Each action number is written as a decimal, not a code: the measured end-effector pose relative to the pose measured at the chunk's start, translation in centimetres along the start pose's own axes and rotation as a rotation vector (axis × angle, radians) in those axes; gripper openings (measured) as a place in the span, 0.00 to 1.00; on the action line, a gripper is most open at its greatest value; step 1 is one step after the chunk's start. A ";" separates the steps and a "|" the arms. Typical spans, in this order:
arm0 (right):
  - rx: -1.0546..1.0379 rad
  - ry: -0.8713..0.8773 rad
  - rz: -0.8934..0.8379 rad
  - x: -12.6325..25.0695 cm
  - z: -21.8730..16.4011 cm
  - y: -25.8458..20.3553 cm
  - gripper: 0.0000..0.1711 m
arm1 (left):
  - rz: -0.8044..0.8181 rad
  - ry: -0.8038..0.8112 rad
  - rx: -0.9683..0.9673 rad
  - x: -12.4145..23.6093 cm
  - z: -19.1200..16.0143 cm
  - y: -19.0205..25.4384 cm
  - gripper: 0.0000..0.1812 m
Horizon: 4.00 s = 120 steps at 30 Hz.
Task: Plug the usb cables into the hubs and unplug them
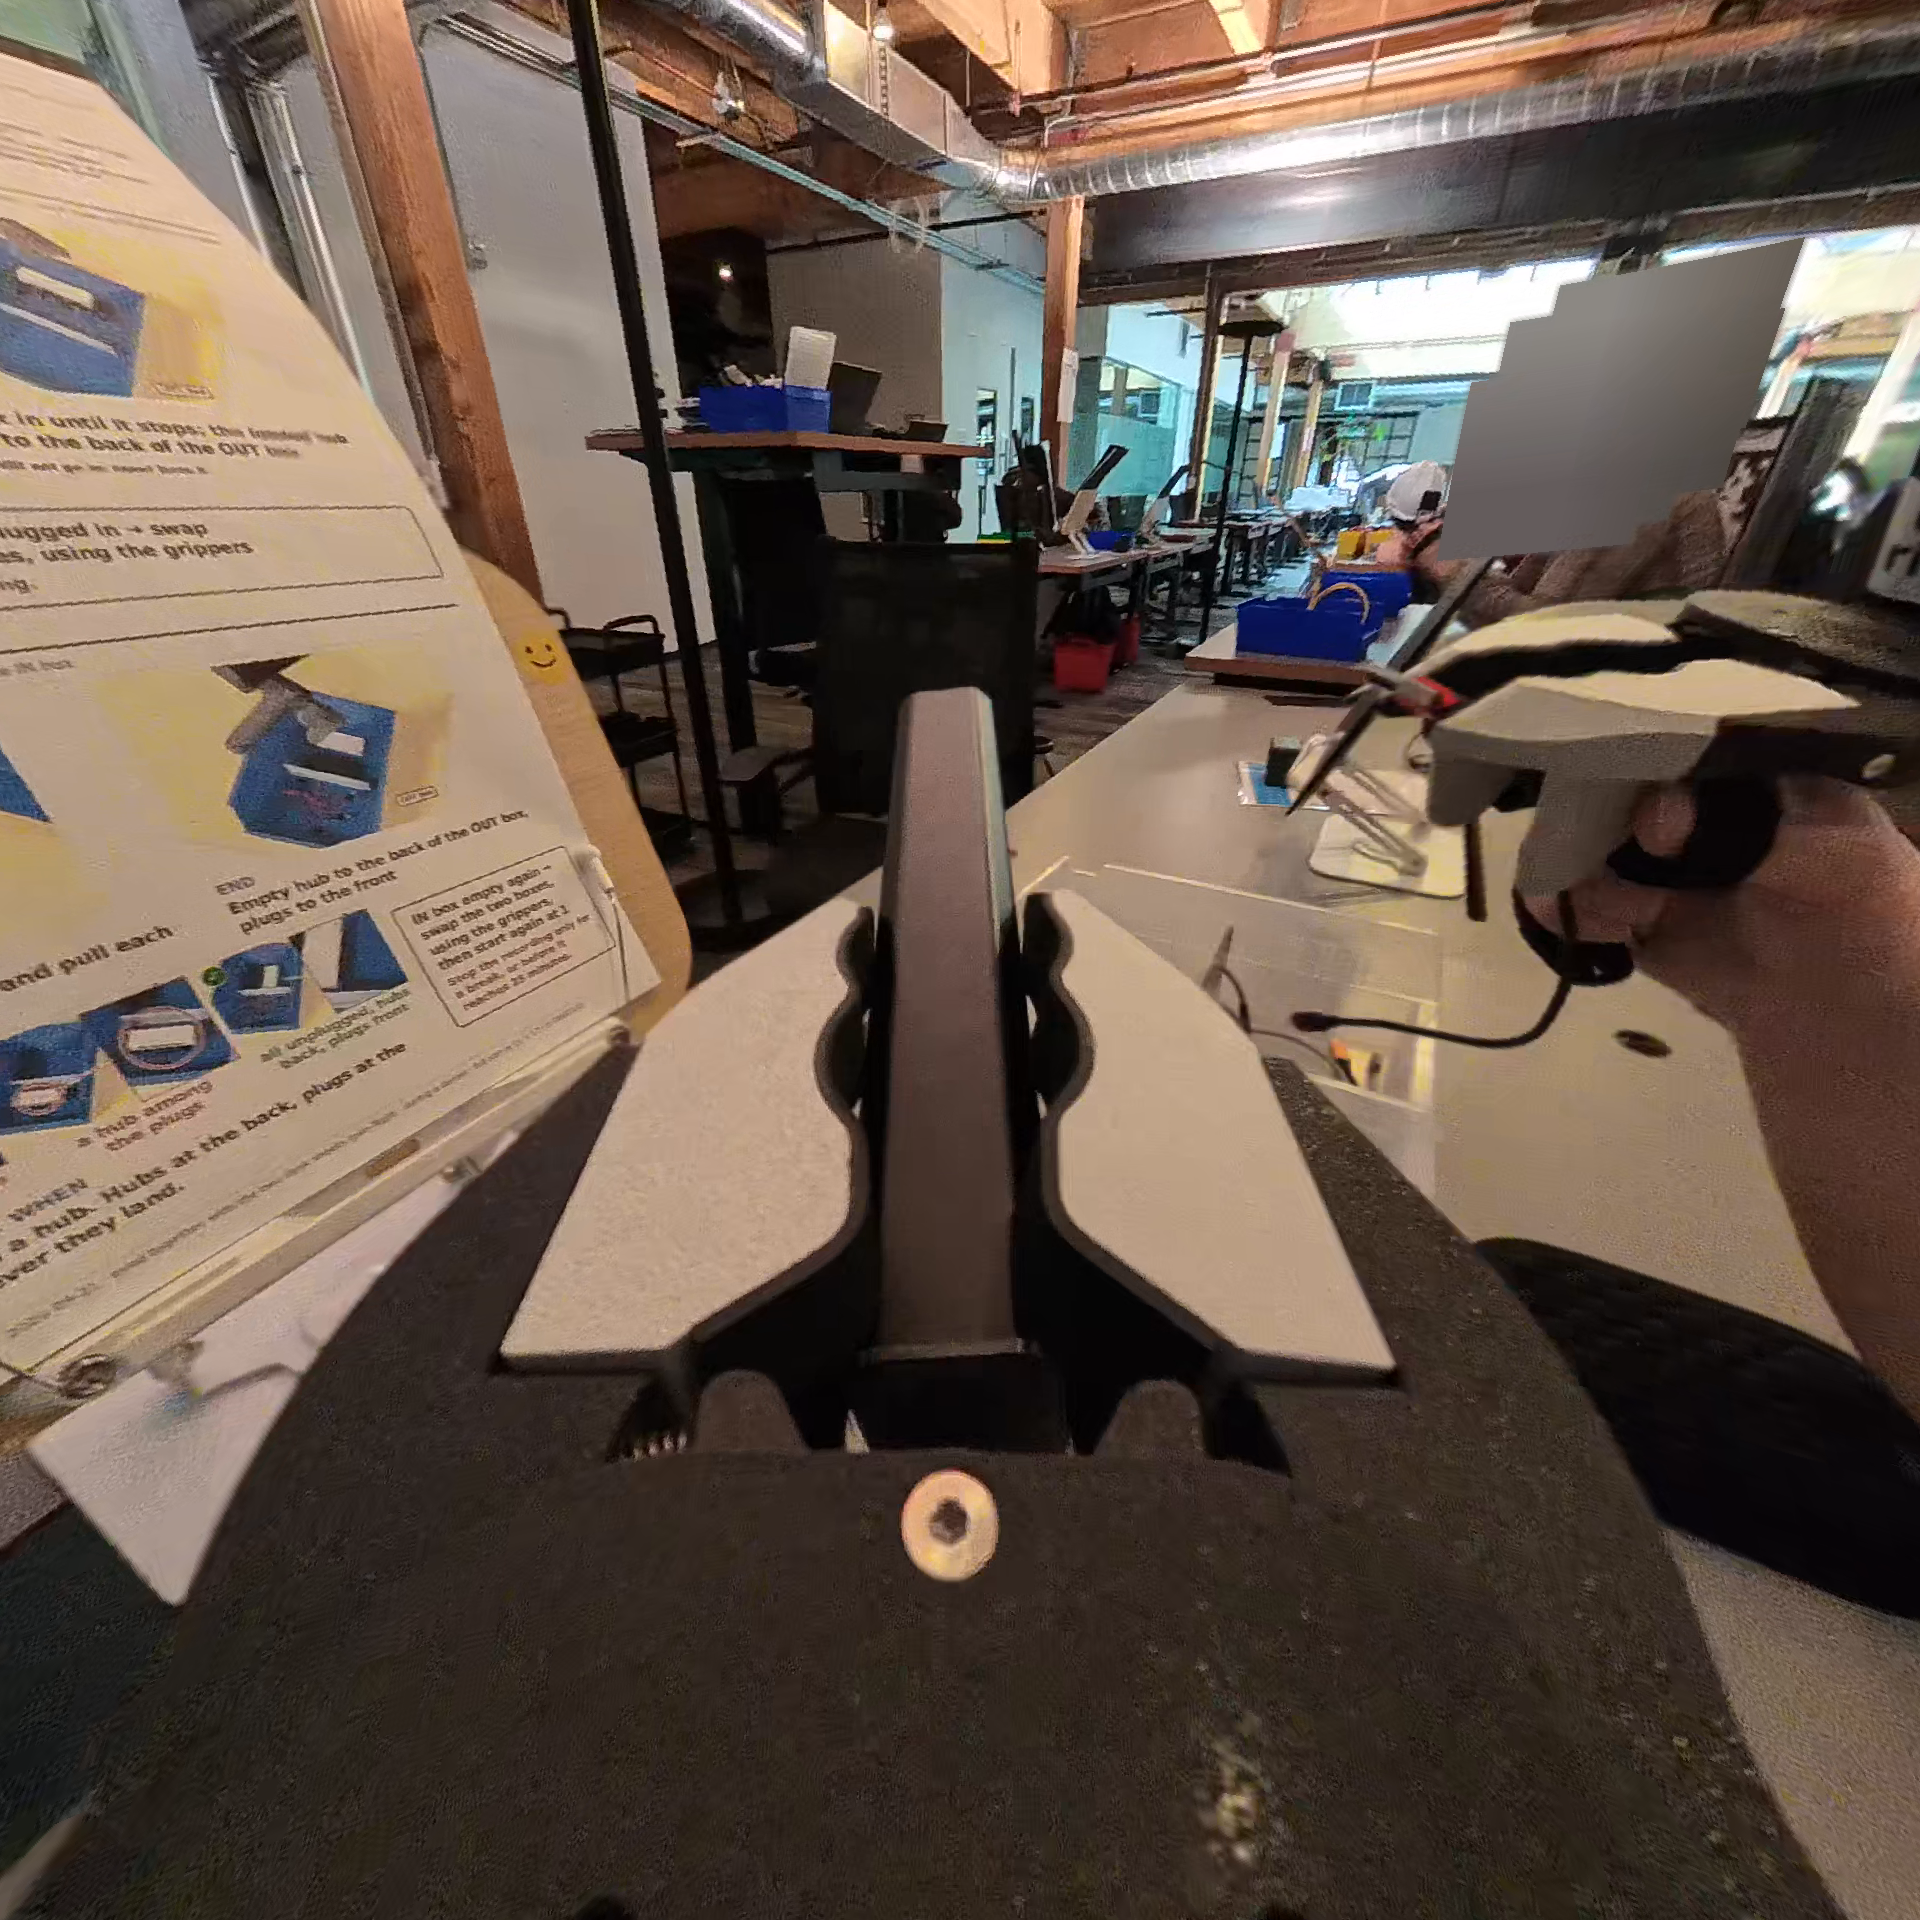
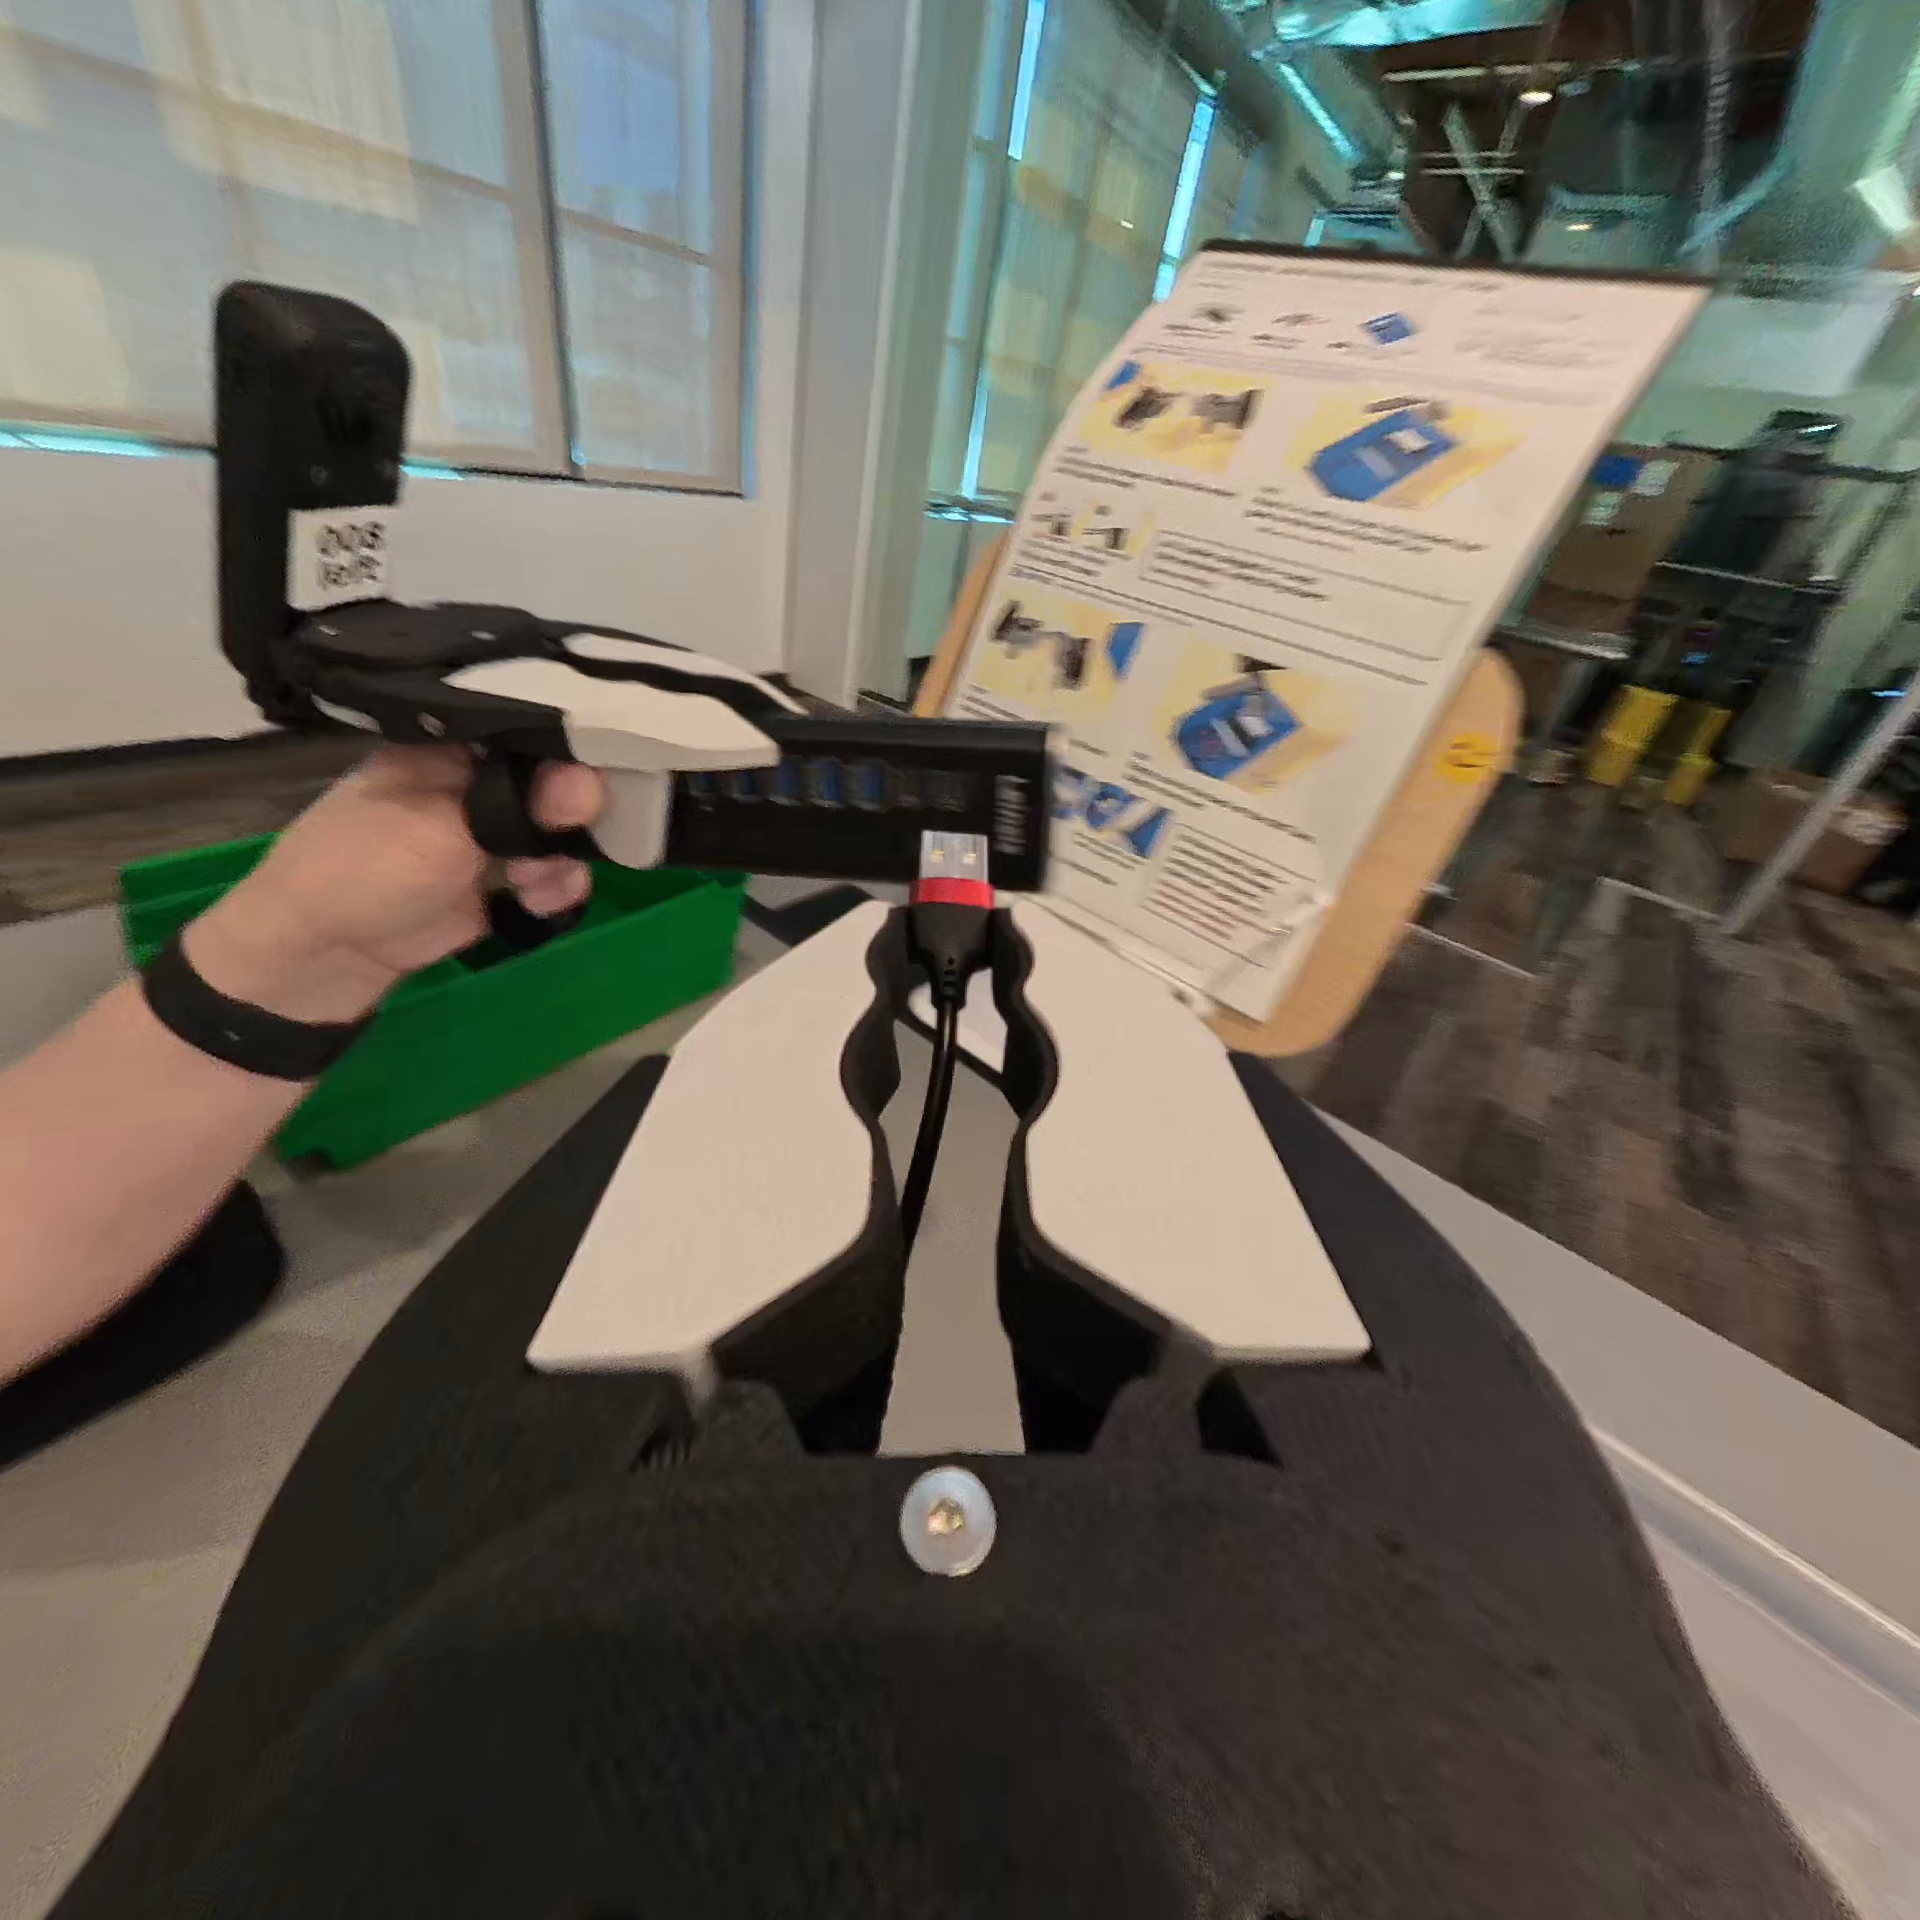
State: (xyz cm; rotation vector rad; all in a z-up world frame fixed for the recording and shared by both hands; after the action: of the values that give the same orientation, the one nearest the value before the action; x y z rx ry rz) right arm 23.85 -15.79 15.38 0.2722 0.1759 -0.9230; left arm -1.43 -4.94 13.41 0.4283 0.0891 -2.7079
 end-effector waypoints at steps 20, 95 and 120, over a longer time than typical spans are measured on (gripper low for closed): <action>-0.497 -0.152 0.043 10.0 -10.9 14.9 0.10 | -0.125 0.141 0.142 1.7 2.5 0.3 0.15; 0.144 -0.837 -0.211 2.0 -3.4 20.9 0.17 | -0.329 0.166 0.449 -0.2 0.9 0.1 0.16; 0.350 -1.773 0.347 0.3 -22.1 21.5 0.17 | -0.345 0.107 0.436 -0.1 0.8 -0.3 0.16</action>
State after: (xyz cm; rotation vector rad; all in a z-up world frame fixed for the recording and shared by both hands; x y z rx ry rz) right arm 40.54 3.09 -2.41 -0.2602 -1.6209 -0.5664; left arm -1.73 -4.73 14.20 0.7424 -0.4458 -3.0386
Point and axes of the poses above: each gripper's, where its closed fingertips meet, x back along the fingers, z out of its top, y = z × x across the jaws, the point moved 10 cm from there along x, back along the fingers, and after that the axes turned 15 degrees about y, right-handed, at the moved point
